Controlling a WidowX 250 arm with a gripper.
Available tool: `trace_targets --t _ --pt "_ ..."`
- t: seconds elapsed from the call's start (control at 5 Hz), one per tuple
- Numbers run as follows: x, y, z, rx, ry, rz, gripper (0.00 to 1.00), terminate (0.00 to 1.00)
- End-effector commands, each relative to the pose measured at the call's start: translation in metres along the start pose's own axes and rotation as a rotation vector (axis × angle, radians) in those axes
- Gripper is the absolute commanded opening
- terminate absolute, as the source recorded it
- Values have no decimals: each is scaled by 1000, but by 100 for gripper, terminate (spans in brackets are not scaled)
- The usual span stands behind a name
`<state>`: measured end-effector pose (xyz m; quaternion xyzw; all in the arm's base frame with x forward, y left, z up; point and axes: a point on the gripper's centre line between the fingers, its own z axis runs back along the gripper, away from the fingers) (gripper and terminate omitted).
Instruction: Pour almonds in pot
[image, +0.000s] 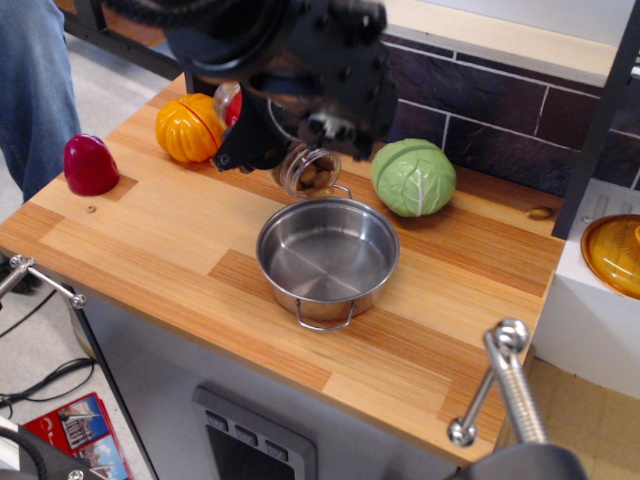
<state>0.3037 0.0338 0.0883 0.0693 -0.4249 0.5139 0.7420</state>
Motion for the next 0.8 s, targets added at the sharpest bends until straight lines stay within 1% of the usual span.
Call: trace_targets --t 0.0,0.2,0.4,0.6 --pt "-5 -10 1 -83 -70 -56 0 0" --pt "-12 -13 4 -153 -102 -87 0 0" --pt "-10 -15 10 -280 -158 -122 0 0" --pt "-8 -14 9 -366 -198 -152 0 100"
